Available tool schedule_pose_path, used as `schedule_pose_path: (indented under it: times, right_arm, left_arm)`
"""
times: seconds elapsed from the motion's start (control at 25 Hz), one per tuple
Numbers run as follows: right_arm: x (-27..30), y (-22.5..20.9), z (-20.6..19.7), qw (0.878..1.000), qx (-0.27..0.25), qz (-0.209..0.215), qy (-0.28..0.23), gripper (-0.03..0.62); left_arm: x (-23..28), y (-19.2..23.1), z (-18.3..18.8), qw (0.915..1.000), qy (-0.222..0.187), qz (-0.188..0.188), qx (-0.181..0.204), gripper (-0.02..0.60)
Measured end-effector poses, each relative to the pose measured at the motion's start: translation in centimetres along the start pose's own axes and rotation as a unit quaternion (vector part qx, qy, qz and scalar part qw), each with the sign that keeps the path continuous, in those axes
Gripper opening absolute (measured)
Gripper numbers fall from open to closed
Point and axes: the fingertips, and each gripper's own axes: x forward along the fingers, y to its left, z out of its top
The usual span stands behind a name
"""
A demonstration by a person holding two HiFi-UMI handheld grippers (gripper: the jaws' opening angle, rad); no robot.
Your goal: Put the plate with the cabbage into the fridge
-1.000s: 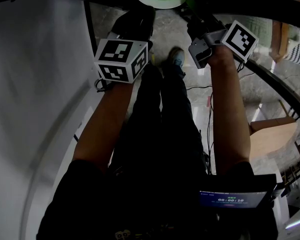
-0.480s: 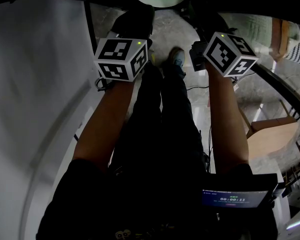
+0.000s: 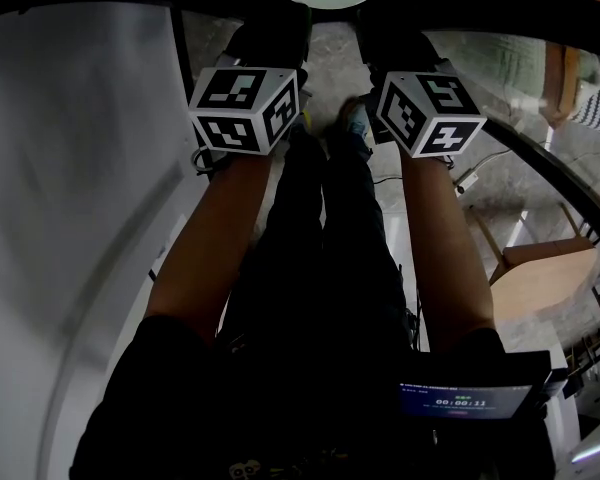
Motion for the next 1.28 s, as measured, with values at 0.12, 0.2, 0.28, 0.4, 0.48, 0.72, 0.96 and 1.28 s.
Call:
schedule_pose_path:
  times: [0.12, 0.2, 0.28, 0.4, 0.48, 0.72, 0.96, 1.28]
  right_arm:
    - [0.6, 0.2, 0.4, 1.000, -0.004, 0.002, 0.001, 0.006]
    - [0.9, 0.2, 0.5, 1.000, -0.007, 0.003, 0.000, 0.006]
    - [1.1, 0.1, 0.7, 1.000, -0.009, 0.002, -0.001, 0.006]
    - [1.4, 0.0, 1.0, 1.000, -0.011, 0.001, -0.002, 0.006]
    - [1.6, 0.0, 1.2, 1.000, -0.009, 0.002, -0.002, 0.006]
    - [2.2, -0.1, 1.7, 1.000, -0.001, 0.001, -0.006, 0.006]
    - [2.6, -0.4, 2.0, 1.000, 0.003, 0.000, -0.008, 0.006]
    - [3.1, -0.8, 2.5, 1.000, 0.005, -0.003, -0.011, 0.006]
  left_arm:
    - [0.1, 0.1, 0.4, 1.0000, 0.000, -0.001, 0.001, 0.011]
    - [0.2, 0.2, 0.5, 1.0000, -0.002, -0.001, 0.001, 0.011]
    - [0.4, 0.3, 0.6, 1.0000, -0.004, -0.001, 0.001, 0.011]
    - [0.7, 0.5, 1.0, 1.0000, -0.004, 0.001, 0.001, 0.011]
    - [0.8, 0.5, 1.2, 1.0000, -0.004, 0.000, 0.000, 0.011]
    - [1.2, 0.9, 1.9, 1.0000, -0.006, 0.003, -0.004, 0.011]
    - [1.7, 1.1, 2.1, 1.0000, -0.004, 0.006, -0.005, 0.011]
    - [2.1, 1.3, 2.5, 0.9999, -0.004, 0.010, -0.012, 0.011]
